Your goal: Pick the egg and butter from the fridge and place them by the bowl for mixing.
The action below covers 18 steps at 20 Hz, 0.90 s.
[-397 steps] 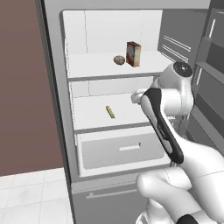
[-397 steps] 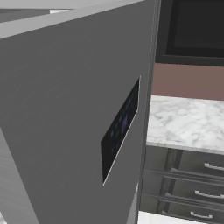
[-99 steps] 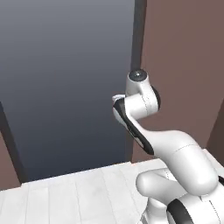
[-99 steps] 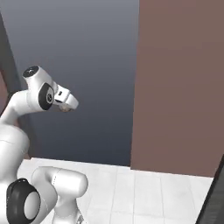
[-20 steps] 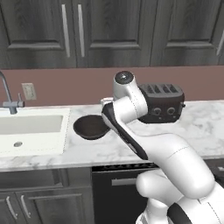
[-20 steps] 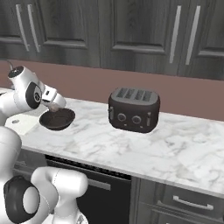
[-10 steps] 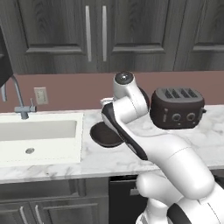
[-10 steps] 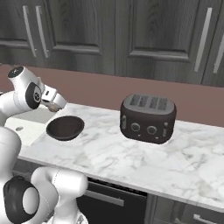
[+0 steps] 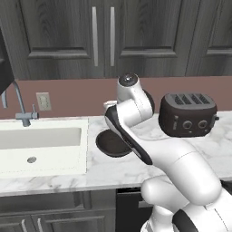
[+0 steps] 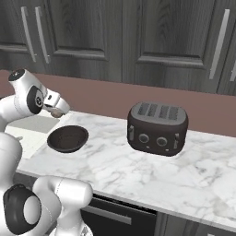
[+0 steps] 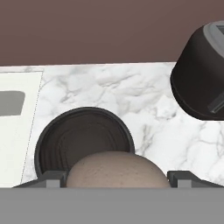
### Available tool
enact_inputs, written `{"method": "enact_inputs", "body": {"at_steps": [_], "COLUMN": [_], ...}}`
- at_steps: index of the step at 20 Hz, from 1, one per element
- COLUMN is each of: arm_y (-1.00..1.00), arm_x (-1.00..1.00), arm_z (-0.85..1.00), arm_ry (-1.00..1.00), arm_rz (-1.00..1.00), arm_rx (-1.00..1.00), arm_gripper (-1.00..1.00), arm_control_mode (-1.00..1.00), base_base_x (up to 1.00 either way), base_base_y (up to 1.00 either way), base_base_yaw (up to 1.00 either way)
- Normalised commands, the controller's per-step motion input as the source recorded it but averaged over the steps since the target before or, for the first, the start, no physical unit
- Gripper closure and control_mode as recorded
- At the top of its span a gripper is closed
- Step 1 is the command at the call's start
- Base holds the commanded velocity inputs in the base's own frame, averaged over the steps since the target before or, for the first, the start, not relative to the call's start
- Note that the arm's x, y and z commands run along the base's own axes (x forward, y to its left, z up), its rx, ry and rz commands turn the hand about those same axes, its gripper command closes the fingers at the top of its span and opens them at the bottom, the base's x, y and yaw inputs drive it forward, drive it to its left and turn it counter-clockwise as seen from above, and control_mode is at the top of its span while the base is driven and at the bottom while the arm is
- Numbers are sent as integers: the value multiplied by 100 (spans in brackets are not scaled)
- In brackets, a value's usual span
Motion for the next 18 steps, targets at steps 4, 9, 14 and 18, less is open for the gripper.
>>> {"method": "enact_inputs", "body": {"at_steps": [4,9,14,18], "arm_y": [0,0,-28,-40], "arm_x": [0,0,1,8], "arm_z": [0,0,-6,-8], "arm_ry": [0,0,0,2], "arm_rz": [0,0,3,2], "arm_rx": [0,0,16,19], "arm_gripper": [100,100,100,100], "arm_control_mode": [100,100,-100,-100], "base_base_x": [0,-2,-1,0], "base_base_y": [0,-6,-5,0], "base_base_yaw": [0,1,1,0]}}
